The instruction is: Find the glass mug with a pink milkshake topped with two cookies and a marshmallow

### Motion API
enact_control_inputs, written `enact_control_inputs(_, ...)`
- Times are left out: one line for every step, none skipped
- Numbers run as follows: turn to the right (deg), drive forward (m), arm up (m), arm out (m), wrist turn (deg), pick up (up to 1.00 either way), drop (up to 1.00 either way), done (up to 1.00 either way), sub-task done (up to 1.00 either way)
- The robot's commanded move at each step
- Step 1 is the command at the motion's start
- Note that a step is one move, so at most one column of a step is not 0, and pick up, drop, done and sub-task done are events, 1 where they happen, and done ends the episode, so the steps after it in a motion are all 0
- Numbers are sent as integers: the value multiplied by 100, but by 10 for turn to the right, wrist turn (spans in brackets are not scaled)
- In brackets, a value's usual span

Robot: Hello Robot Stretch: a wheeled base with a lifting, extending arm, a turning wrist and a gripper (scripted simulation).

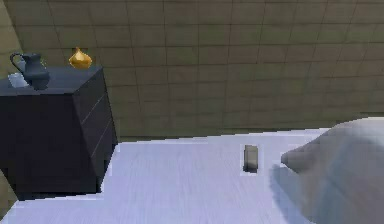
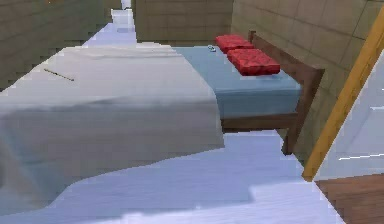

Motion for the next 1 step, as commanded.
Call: enact_control_inputs(0, 55, 0, 0, 0, 0, 0, 0, 0)
